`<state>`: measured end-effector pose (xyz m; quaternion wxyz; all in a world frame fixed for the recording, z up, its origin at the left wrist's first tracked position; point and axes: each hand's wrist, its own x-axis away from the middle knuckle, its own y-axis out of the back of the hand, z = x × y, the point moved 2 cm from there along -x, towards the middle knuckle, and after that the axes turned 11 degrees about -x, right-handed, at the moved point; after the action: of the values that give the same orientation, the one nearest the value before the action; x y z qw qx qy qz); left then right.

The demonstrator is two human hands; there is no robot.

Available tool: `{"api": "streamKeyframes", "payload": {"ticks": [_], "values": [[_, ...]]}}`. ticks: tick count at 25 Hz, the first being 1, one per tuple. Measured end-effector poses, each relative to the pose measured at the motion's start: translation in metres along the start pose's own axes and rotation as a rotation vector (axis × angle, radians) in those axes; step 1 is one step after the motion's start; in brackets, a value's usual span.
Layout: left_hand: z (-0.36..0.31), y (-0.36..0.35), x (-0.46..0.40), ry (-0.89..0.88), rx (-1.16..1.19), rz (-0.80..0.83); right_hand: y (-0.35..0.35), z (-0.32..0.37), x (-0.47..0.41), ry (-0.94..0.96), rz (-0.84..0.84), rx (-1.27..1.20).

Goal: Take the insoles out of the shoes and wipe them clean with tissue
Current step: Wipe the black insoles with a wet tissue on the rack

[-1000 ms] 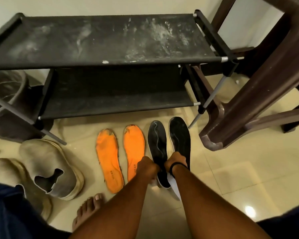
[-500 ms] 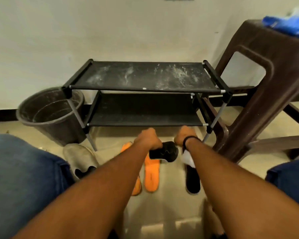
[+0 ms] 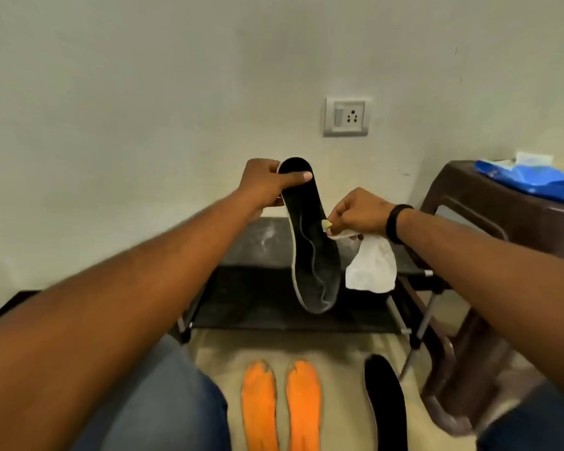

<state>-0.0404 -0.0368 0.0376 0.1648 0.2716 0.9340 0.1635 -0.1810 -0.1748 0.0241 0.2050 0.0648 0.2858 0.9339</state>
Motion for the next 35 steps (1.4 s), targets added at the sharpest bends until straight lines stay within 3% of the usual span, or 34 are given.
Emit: {"api": "streamKeyframes", "payload": {"ticks": [3, 7, 12, 17, 23, 27, 31, 35], "values": [[0.017, -0.017, -0.041, 0.068, 0.182, -0.087, 0.007, -0.01, -0.032, 0.033, -0.111, -0.225], [0.066, -0.056, -0.078, 0.142, 0.135, -0.03, 0.01, -0.044, -0.069, -0.05, -0.124, -0.378], [0.12, -0.091, -0.107, 0.249, -0.218, 0.347, 0.016, -0.092, -0.116, -0.039, -0.082, -0.222], [0.125, -0.103, -0.119, 0.105, -0.447, 0.611, 0.036, -0.118, -0.156, 0.066, -0.078, 0.029], [0.108, -0.105, -0.116, -0.042, -0.906, 0.676, 0.035, -0.133, -0.168, 0.155, -0.129, 0.191], [0.109, -0.11, -0.098, -0.07, -0.963, 0.648, 0.013, -0.117, -0.165, 0.275, -0.065, 0.405], [0.105, -0.12, -0.089, -0.23, -1.109, 0.541, -0.001, -0.108, -0.163, 0.291, 0.142, 0.731], [0.11, -0.114, -0.092, -0.323, -1.104, 0.566, -0.001, -0.116, -0.156, 0.259, 0.142, 0.686]]}}
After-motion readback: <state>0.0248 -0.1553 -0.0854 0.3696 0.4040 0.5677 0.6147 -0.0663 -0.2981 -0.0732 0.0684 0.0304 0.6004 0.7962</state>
